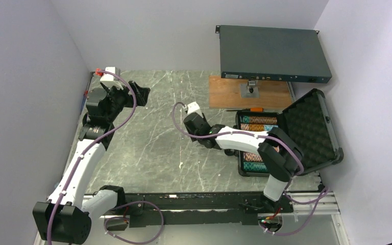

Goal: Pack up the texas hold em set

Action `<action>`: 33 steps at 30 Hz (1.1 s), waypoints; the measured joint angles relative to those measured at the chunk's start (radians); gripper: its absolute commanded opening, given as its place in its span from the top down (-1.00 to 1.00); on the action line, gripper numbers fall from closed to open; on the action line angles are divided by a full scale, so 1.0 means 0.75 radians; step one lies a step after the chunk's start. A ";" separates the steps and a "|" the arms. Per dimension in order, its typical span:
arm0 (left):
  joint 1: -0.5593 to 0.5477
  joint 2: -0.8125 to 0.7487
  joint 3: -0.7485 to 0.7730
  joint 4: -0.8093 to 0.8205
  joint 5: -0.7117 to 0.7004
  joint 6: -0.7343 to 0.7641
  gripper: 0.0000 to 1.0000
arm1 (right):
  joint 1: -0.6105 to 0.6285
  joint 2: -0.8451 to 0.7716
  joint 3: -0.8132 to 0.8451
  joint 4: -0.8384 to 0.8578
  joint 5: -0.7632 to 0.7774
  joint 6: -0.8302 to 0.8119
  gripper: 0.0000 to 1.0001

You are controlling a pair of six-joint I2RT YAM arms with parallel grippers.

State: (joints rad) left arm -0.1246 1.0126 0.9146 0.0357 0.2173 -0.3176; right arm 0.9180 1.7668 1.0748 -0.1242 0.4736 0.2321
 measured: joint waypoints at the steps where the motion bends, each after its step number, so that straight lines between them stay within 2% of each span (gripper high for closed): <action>1: 0.000 0.003 0.000 0.001 0.004 -0.004 -0.98 | -0.017 -0.032 -0.013 -0.007 0.003 0.008 0.29; 8: 0.001 0.013 0.000 0.007 0.023 -0.026 -0.98 | -0.246 -0.343 -0.208 -0.089 0.009 0.101 0.31; 15: 0.002 0.015 0.000 0.007 0.032 -0.030 -0.98 | -0.644 -0.731 -0.453 -0.231 -0.054 0.245 0.31; 18: 0.002 0.015 0.000 0.008 0.035 -0.038 -0.98 | -0.807 -0.818 -0.517 -0.293 -0.099 0.310 0.39; 23: 0.002 0.015 0.000 0.008 0.040 -0.047 -0.98 | -1.112 -0.841 -0.604 -0.364 -0.230 0.406 0.52; 25: 0.002 0.015 0.000 0.007 0.040 -0.049 -0.98 | -1.185 -0.823 -0.614 -0.395 -0.261 0.440 0.52; 33: 0.002 0.015 0.000 0.007 0.042 -0.053 -0.98 | -1.254 -0.803 -0.626 -0.450 -0.275 0.516 0.45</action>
State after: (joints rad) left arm -0.1230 1.0241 0.9146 0.0410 0.2489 -0.3573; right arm -0.0223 1.1648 0.6056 -0.4618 0.2676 0.6189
